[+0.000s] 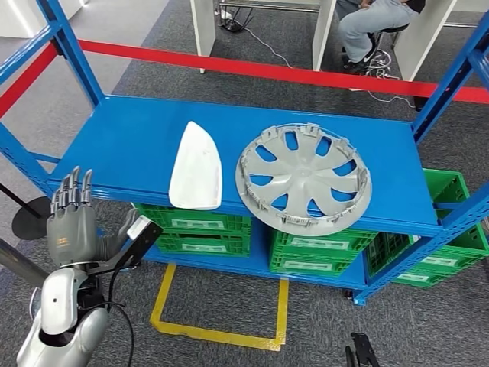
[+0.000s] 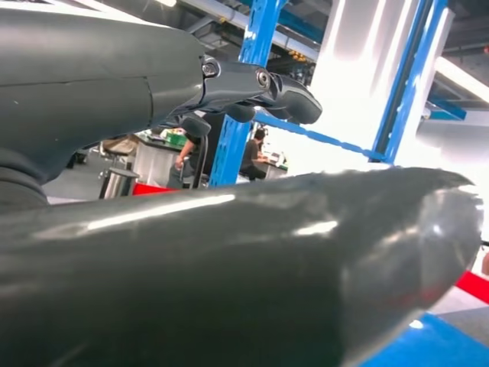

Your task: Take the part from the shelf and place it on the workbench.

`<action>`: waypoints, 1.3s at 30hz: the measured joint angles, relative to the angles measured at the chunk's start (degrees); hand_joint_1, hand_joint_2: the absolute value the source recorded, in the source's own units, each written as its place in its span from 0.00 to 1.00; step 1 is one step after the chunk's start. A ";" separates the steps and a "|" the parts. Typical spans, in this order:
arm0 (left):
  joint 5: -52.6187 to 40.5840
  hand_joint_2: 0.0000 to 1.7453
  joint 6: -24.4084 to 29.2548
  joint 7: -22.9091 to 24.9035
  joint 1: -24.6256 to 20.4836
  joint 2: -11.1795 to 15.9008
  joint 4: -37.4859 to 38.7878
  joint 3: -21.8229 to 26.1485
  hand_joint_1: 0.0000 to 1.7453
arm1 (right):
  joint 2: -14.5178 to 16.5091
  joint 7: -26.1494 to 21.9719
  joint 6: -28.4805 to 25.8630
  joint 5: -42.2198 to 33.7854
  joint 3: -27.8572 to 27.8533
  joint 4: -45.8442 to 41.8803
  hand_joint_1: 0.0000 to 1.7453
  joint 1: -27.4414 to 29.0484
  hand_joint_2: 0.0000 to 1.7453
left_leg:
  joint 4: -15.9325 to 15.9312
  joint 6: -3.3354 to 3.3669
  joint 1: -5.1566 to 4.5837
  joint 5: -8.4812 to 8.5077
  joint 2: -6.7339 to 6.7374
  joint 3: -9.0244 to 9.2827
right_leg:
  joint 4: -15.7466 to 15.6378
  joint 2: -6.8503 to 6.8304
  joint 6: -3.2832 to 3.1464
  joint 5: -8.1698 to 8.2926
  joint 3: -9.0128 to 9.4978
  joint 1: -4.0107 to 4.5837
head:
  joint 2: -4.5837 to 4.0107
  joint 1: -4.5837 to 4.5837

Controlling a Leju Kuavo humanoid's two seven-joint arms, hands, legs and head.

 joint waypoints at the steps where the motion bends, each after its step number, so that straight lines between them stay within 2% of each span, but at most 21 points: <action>1: 0.00 0.00 -0.02 0.01 -0.02 0.00 -0.01 0.01 0.00 | -0.02 -0.01 0.01 0.01 -0.06 -0.01 0.00 -0.07 0.00 | 0.27 -0.36 -0.07 -0.25 -0.03 0.01 | -3.06 0.06 -0.16 1.07 1.54 0.01 | 0.01 -0.03; 2: -0.01 0.00 -0.05 0.01 -0.04 0.00 -0.02 0.00 0.00 | -0.03 -0.01 0.02 0.02 -0.10 0.00 0.00 -0.10 0.00 | 0.50 -0.68 -0.16 -0.42 -0.05 -0.03 | -4.78 0.12 -0.33 1.40 2.48 0.06 | 0.01 -0.04; 6: -0.01 0.00 -0.10 0.04 -0.08 -0.01 -0.07 -0.02 0.00 | -0.02 -0.03 0.04 0.03 -0.21 0.01 0.00 0.00 0.00 | 1.45 -1.63 -0.01 -1.28 -0.03 -0.27 | -5.31 0.22 -1.62 1.08 3.06 0.13 | 0.00 -0.11; 8: -0.01 0.00 -0.10 0.09 -0.14 -0.02 -0.10 -0.02 0.00 | -0.03 -0.04 0.02 0.04 -0.26 -0.02 0.00 -0.09 0.00 | 5.94 -2.28 0.19 -3.94 0.07 -2.22 | -5.40 0.15 -2.22 0.99 3.33 -0.05 | 0.00 -0.25; 10: -0.01 0.00 -0.10 0.10 -0.06 -0.02 -0.11 -0.01 0.00 | -0.04 -0.06 0.00 0.05 -0.33 -0.03 0.00 -0.11 0.00 | 13.92 -2.69 0.39 -7.31 0.12 -6.13 | -5.39 0.09 -2.58 0.77 3.52 0.02 | 0.00 -0.33; 11: 0.00 0.00 -0.11 0.10 0.02 -0.02 -0.11 -0.01 0.00 | -0.04 -0.06 -0.01 0.05 -0.35 -0.03 0.00 -0.08 0.00 | 16.86 -2.75 0.46 -8.01 0.13 -7.73 | -5.38 0.09 -2.65 0.67 3.63 0.06 | 0.00 -0.33; 12: 0.01 0.00 -0.11 0.10 0.08 -0.02 -0.11 -0.01 0.00 | -0.04 -0.05 0.02 0.05 -0.36 -0.03 0.00 -0.05 0.00 | 17.83 -2.71 0.49 -7.54 0.13 -8.44 | -5.37 0.11 -2.69 0.54 3.80 0.10 | 0.00 -0.33; 13: 0.01 0.00 -0.12 0.10 0.09 -0.02 -0.11 0.00 0.00 | -0.04 -0.05 0.03 0.06 -0.36 -0.03 0.00 -0.03 0.00 | 16.48 -2.55 0.48 -5.93 0.13 -8.06 | -5.37 0.14 -2.66 0.38 4.05 0.14 | 0.00 -0.34; 15: 0.01 0.00 -0.12 0.10 0.05 -0.02 -0.11 -0.01 0.00 | -0.03 -0.06 0.06 0.07 -0.36 -0.03 0.00 -0.05 0.00 | 9.01 -1.87 0.36 -1.23 0.14 -4.92 | -5.40 0.21 -2.46 -0.01 4.66 0.20 | 0.00 -0.31; 17: 0.01 0.00 -0.12 0.10 -0.02 -0.02 -0.11 -0.01 0.00 | -0.01 -0.07 0.04 0.08 -0.36 -0.03 0.00 -0.14 0.00 | 2.95 -1.21 0.08 0.98 0.20 -2.34 | -5.37 0.24 -2.02 -0.33 4.81 0.36 | 0.00 -0.30; 20: 0.00 0.00 -0.11 0.10 -0.05 -0.02 -0.12 -0.01 0.00 | 0.00 -0.07 0.03 0.10 -0.37 -0.04 0.00 -0.14 0.00 | 1.22 -0.77 -0.04 0.59 0.20 -1.83 | -5.63 0.07 -1.15 -0.49 4.61 0.42 | 0.01 -0.26; 22: -0.01 0.00 -0.10 0.10 -0.09 -0.02 -0.15 0.01 0.00 | -0.01 -0.10 0.05 0.10 -0.37 -0.05 0.00 -0.19 0.00 | 0.53 -0.34 0.19 0.70 0.19 -1.37 | -4.30 0.00 -0.64 -1.54 3.93 0.43 | 0.01 -0.22; 25: 0.00 0.00 -0.10 0.10 -0.15 -0.09 -0.16 0.01 0.00 | -0.01 -0.14 0.07 0.03 -0.34 -0.05 0.00 -0.21 0.00 | 0.20 0.21 0.21 0.57 0.23 -0.98 | 5.75 0.04 -0.26 -5.86 -1.48 0.43 | 0.00 -0.10; 26: 0.01 0.00 -0.10 0.11 -0.06 -0.10 -0.15 0.01 0.00 | -0.01 -0.13 0.07 -0.01 -0.35 -0.05 0.00 -0.14 0.00 | 0.22 0.32 0.13 0.48 0.22 -0.93 | 8.94 0.04 -0.18 -6.63 -3.46 0.43 | 0.00 -0.10; 27: 0.01 0.00 -0.10 0.11 0.02 -0.11 -0.15 0.01 0.00 | -0.02 -0.13 0.05 -0.04 -0.37 -0.05 0.00 -0.07 0.00 | 0.24 0.39 0.06 0.38 0.19 -0.83 | 10.35 0.04 -0.14 -6.36 -4.63 0.43 | 0.00 -0.10; 28: 0.01 0.00 -0.10 0.11 0.07 -0.11 -0.15 0.01 0.00 | -0.02 -0.14 0.04 -0.08 -0.39 -0.06 0.00 -0.03 0.00 | 0.26 0.41 0.02 0.24 0.15 -0.65 | 9.53 0.04 -0.18 -4.96 -4.68 0.44 | 0.00 -0.09; 30: 0.00 0.00 -0.09 0.11 0.11 -0.13 -0.15 0.02 0.00 | -0.03 -0.16 0.03 -0.13 -0.45 -0.07 0.00 -0.06 0.00 | 0.28 0.20 -0.01 -0.16 0.08 -0.09 | 2.57 0.02 -0.45 -0.44 -1.91 0.45 | 0.00 -0.09; 32: 0.00 0.00 -0.08 0.10 0.09 -0.12 -0.15 0.04 0.00 | -0.03 -0.20 0.05 -0.15 -0.50 -0.08 0.00 -0.18 0.00 | 0.47 -0.28 -0.26 -0.57 0.05 0.21 | -3.82 0.04 -0.86 1.93 1.41 0.55 | 0.00 -0.12; 36: 0.00 0.00 -0.07 0.11 0.09 -0.11 -0.17 0.08 0.00 | -0.01 -0.25 0.05 -0.15 -0.66 -0.08 0.00 -0.10 0.00 | 0.86 -1.31 -0.28 -1.12 0.04 0.19 | -5.49 0.14 -1.82 1.78 2.56 0.59 | 0.00 -0.19; 38: -0.01 0.00 -0.05 0.10 0.01 -0.11 -0.22 0.16 0.00 | -0.01 -0.27 0.04 -0.15 -0.72 -0.09 0.00 -0.13 0.00 | 3.90 -2.01 -0.09 -3.13 0.09 -1.04 | -5.77 0.10 -2.40 1.80 2.91 0.32 | 0.00 -0.42; 39: -0.01 0.00 -0.05 0.10 0.03 -0.11 -0.23 0.21 0.00 | -0.02 -0.28 0.03 -0.15 -0.73 -0.09 0.00 -0.16 0.00 | 7.28 -2.34 0.08 -4.84 0.12 -2.61 | -5.81 0.07 -2.61 1.74 3.05 0.27 | 0.00 -0.53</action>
